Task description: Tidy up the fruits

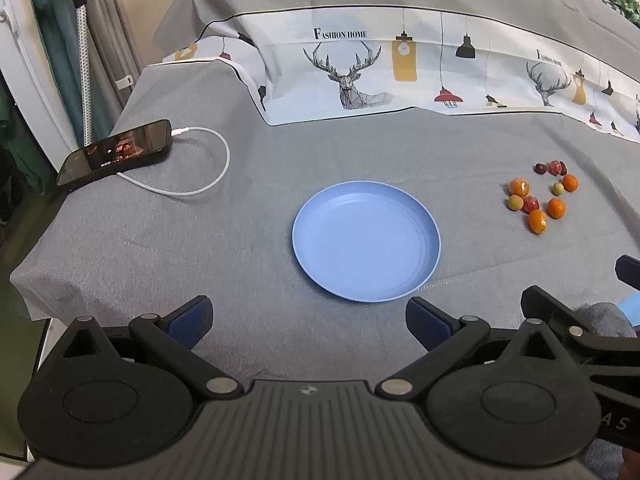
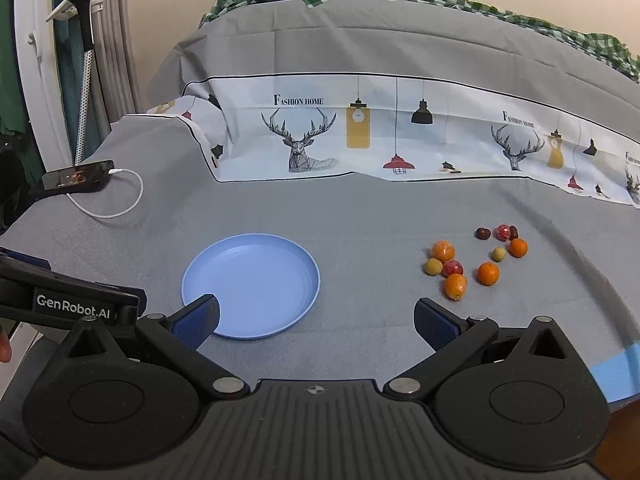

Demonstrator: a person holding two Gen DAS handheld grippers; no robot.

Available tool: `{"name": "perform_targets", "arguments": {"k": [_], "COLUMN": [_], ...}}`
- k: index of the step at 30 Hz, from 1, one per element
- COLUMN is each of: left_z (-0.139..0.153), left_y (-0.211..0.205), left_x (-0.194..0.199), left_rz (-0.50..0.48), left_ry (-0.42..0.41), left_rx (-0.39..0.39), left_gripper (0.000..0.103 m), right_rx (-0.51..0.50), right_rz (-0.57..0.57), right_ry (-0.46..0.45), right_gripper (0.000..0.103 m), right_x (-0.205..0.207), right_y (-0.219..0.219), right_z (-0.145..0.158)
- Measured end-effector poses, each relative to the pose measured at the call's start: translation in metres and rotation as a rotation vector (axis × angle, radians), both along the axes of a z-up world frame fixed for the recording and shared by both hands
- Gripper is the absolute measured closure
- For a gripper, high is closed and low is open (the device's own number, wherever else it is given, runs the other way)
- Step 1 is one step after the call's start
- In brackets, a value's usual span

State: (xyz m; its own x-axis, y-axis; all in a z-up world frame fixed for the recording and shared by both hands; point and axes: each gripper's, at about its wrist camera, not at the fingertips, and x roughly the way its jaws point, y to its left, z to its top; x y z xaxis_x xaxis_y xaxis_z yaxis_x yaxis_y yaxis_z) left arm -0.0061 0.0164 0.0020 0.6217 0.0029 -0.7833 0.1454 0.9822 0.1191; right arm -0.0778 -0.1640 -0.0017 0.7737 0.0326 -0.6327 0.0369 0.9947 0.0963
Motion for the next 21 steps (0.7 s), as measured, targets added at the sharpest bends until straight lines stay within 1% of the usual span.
{"name": "perform_targets", "arguments": {"k": [21], "left_z": [0.0043], "left_y": [-0.0053], "left_x": [-0.003], "left_rz": [-0.003], "left_ry": [-0.004], "left_rx": [0.019], "left_gripper": [0.0], "right_rx": [0.022], "right_rz": [-0.009], "right_ry": [-0.001], "right_gripper": [0.0], "right_x": [-0.0056], "right_y": [-0.0051], "right_z": [0.0003]}}
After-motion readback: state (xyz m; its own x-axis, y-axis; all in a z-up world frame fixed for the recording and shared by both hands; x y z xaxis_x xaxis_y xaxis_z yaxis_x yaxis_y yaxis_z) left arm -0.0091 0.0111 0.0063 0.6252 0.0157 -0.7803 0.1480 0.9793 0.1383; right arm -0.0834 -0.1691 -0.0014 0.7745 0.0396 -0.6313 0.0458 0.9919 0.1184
